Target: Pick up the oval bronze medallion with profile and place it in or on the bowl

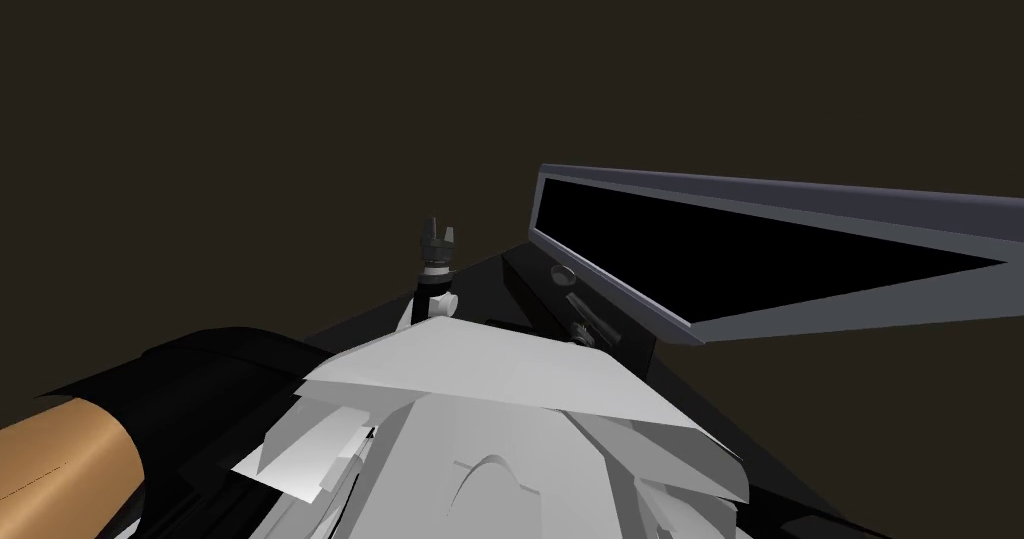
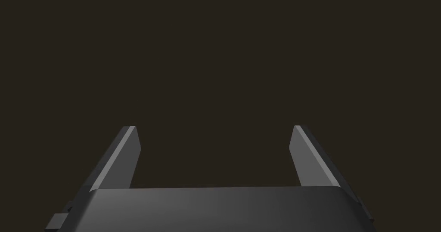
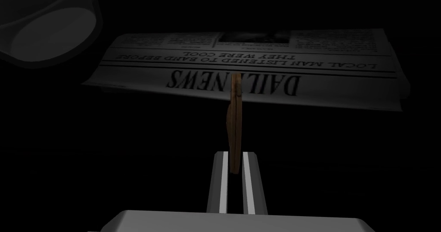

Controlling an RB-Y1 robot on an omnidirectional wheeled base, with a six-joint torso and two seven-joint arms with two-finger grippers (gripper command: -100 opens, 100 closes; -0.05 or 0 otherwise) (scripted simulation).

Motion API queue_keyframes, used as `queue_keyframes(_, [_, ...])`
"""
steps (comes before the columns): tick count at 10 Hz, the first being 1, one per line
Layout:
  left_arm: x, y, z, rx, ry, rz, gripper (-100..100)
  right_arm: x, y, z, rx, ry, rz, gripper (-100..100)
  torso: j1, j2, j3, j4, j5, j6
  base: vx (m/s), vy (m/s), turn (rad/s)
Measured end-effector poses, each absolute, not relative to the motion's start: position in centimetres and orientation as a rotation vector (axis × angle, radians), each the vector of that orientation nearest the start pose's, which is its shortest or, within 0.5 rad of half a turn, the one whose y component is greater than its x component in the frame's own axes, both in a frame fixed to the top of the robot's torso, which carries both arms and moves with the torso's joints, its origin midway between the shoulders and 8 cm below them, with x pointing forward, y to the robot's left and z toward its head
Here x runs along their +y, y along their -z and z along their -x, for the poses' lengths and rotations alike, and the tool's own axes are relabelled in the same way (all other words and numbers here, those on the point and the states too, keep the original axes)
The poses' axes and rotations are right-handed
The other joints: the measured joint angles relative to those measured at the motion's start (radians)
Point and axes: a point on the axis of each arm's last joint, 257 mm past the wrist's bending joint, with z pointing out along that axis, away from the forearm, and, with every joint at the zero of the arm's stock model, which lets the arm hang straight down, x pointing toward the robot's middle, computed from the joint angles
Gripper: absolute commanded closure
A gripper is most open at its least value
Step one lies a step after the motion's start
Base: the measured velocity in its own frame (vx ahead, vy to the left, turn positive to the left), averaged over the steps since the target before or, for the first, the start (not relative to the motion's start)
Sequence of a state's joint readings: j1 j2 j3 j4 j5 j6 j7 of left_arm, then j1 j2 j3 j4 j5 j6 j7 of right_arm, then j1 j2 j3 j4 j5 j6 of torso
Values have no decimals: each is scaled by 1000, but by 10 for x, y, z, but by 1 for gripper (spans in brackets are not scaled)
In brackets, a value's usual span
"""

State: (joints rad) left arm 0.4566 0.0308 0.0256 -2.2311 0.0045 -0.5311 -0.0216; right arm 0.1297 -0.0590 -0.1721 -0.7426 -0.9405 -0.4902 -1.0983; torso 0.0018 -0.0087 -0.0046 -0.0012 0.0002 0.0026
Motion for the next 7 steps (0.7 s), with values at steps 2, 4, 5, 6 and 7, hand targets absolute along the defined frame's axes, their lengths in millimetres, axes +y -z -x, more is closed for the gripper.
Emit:
queue_keyframes(2, [282,-23,-350,621,1280,610,0,-431,551,-290,1082,1636,2830,100,1,-1,0,0,0,0,69,78,-237])
queue_keyframes(4, [282,-23,-350,621,1280,610,0,-431,551,-297,998,1629,2838,100,0,-1,-1,-1,0,0,67,78,-237])
queue_keyframes(5, [282,-24,-350,621,1280,610,0,-430,551,-300,966,1624,2841,100,-1,0,0,-1,0,-1,72,82,-292])
queue_keyframes(6, [282,-23,-350,621,1280,610,0,-431,552,-304,918,1616,2848,100,0,-1,-1,-1,1,0,56,66,-198])
queue_keyframes(7, [282,-24,-350,621,1280,610,0,-430,552,-306,890,1610,2850,100,-1,0,-1,-1,1,-1,53,53,-340])
